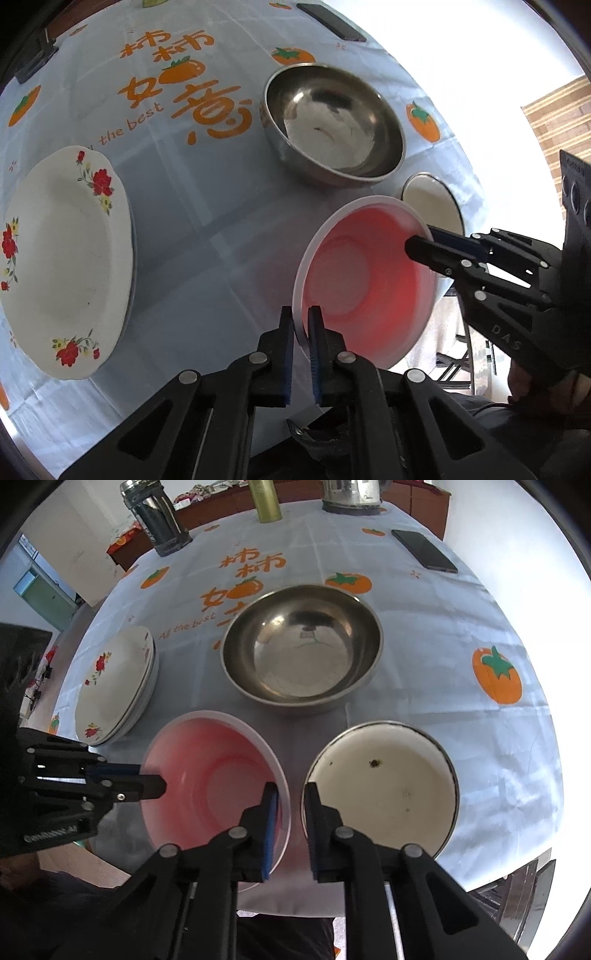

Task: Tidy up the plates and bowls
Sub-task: 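Lift the pink bowl with both tools and carry it toward the steel bowl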

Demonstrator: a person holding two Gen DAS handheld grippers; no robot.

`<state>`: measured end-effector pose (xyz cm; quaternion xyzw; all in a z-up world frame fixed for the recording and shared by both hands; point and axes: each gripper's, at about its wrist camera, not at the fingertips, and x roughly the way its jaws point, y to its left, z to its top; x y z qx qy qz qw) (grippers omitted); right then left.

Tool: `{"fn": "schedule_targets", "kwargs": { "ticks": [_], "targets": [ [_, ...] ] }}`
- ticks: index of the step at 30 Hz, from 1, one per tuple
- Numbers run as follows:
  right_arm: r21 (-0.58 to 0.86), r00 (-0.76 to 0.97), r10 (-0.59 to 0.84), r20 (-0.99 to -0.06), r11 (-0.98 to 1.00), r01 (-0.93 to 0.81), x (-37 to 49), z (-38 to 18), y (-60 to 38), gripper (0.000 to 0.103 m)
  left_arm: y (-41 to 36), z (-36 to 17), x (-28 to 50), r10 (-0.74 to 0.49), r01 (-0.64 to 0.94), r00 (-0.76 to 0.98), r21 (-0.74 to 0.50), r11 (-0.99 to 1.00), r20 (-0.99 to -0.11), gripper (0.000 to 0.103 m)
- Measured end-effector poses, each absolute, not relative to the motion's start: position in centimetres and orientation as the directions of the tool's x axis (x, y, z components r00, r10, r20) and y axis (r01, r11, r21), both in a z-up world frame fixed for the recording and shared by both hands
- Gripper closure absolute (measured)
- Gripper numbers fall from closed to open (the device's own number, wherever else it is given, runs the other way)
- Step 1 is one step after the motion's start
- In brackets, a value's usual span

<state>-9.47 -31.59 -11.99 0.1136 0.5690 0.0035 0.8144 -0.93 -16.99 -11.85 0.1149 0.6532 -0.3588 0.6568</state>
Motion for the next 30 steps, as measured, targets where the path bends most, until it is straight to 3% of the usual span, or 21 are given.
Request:
{"fn": "schedule_targets", "kwargs": {
  "ticks": [11,30],
  "targets": [
    [0.144,0.393,0.101,-0.914,0.986,0.082,-9.0,-9.9,-31.0,0.093,-16.7,-8.5,-1.0,-0.374,0.665,-0.027,-0.296,0.686,-0.927,0.098],
    [0.173,0.404,0.132,-0.905,0.983,0.067,-8.1,-8.9,-31.8,0.096,-17.6,-7.5,0.0,-0.386,0.669,-0.009,-0.293,0.683,-0.922,0.098]
  ]
}}
